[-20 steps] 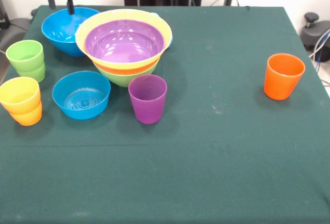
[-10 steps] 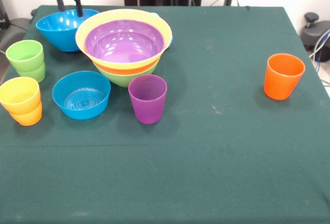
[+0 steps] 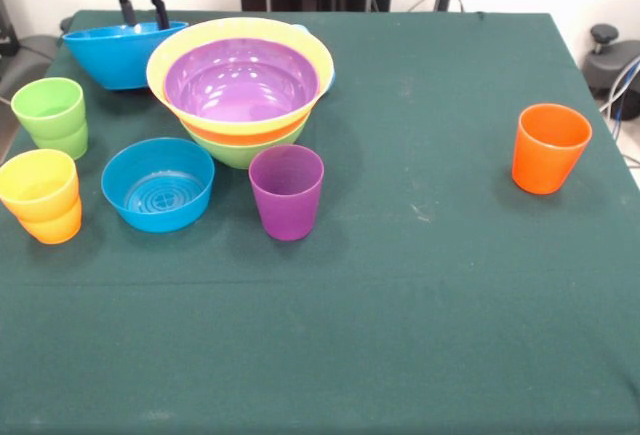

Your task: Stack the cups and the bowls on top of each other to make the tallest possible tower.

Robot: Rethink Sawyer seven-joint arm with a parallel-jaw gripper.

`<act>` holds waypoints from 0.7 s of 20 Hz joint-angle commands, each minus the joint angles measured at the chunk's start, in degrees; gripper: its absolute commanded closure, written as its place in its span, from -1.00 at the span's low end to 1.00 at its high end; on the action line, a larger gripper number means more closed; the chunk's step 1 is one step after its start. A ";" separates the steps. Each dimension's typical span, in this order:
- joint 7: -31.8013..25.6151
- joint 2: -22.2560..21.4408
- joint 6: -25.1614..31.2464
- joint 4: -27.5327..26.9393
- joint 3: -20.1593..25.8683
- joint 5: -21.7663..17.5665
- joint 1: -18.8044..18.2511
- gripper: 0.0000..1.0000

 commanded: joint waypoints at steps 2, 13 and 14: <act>-5.41 0.95 0.27 -2.99 2.19 -2.18 0.22 -1.00; -5.90 -0.28 1.37 -2.06 3.20 -1.19 -0.47 -1.00; -5.88 -0.26 1.45 -2.08 3.25 -1.16 -0.47 -1.00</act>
